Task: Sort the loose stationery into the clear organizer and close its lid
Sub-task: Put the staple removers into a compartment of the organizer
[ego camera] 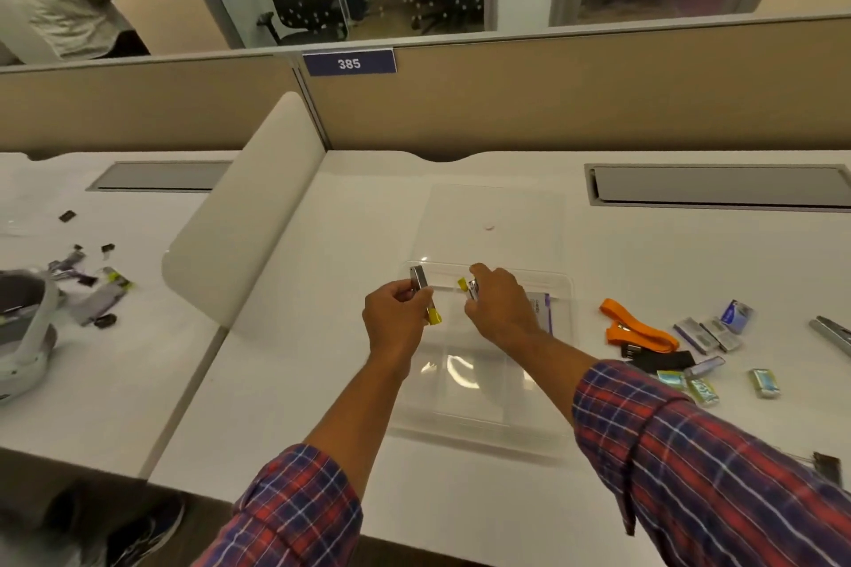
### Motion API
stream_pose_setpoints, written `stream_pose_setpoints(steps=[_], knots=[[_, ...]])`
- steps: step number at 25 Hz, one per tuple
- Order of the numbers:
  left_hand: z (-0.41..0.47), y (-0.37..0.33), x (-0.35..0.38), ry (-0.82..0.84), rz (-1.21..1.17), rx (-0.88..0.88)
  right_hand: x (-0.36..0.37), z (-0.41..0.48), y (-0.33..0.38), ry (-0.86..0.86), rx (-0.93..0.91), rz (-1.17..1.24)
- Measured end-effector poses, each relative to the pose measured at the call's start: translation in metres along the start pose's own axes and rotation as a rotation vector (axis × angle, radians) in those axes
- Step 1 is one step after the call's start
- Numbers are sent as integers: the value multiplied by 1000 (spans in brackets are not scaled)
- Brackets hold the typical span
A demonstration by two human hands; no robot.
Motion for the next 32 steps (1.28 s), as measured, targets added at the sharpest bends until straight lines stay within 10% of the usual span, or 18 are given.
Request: stream_pose_setpoints(steps=[11,17,27,32], knots=[[10,20,-22,-14,-14,-17,25,11,12,135,76,-183],[15,-1,8,119,120,144,-10,7,-9,-233,112,142],[28,-16,98,709,1241,1000,-71,-52,-109,-393,187,217],[35,-16,92,718,1308,1376,-88,-75,-127,-422,176,217]])
Point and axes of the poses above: each hand's wrist, its own z-axis towards the middle knuckle, its own x-axis out of the palm, y = z × x, the point moved 2 cm from there along z, towards the middle knuckle
